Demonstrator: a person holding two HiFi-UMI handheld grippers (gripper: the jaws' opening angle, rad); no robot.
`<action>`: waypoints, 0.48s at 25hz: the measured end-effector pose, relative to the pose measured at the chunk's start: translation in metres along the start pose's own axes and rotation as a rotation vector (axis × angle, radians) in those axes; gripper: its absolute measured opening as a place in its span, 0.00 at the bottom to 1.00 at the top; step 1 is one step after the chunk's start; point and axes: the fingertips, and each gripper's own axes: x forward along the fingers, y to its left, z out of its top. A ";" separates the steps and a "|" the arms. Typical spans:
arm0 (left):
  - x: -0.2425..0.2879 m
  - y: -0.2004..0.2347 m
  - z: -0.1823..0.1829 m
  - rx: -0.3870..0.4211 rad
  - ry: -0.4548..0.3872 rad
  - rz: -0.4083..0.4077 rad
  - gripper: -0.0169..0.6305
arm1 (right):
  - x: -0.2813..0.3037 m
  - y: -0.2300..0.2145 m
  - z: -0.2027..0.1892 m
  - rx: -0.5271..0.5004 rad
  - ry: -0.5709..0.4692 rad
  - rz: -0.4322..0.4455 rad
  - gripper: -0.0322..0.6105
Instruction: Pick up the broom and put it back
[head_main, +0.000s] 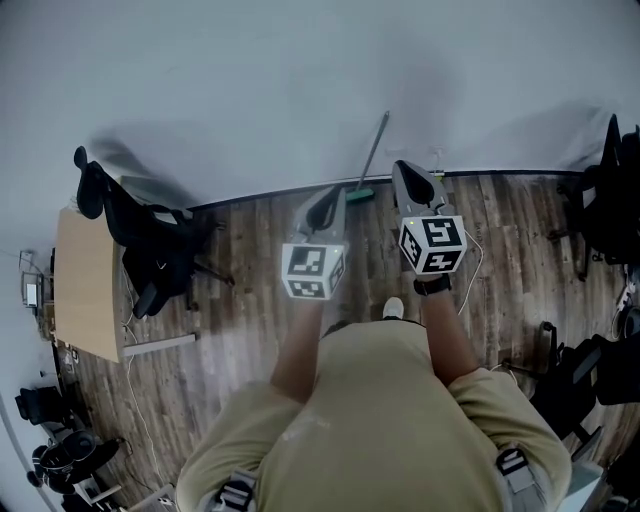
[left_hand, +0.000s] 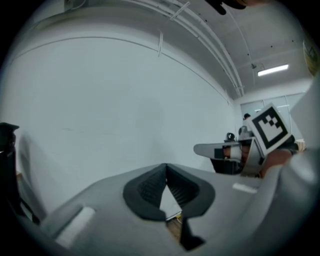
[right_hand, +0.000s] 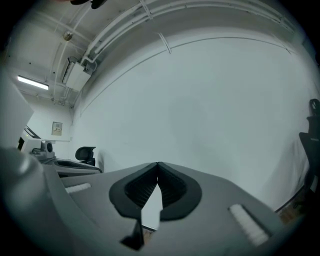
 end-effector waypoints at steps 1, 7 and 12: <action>0.006 -0.005 -0.005 0.006 0.013 -0.004 0.03 | 0.001 -0.007 -0.004 0.006 0.006 -0.001 0.06; 0.032 -0.015 -0.037 0.008 0.108 -0.021 0.03 | 0.015 -0.037 -0.028 -0.048 0.079 -0.027 0.06; 0.060 0.001 -0.037 0.002 0.105 -0.034 0.03 | 0.033 -0.051 -0.028 -0.018 0.068 -0.045 0.06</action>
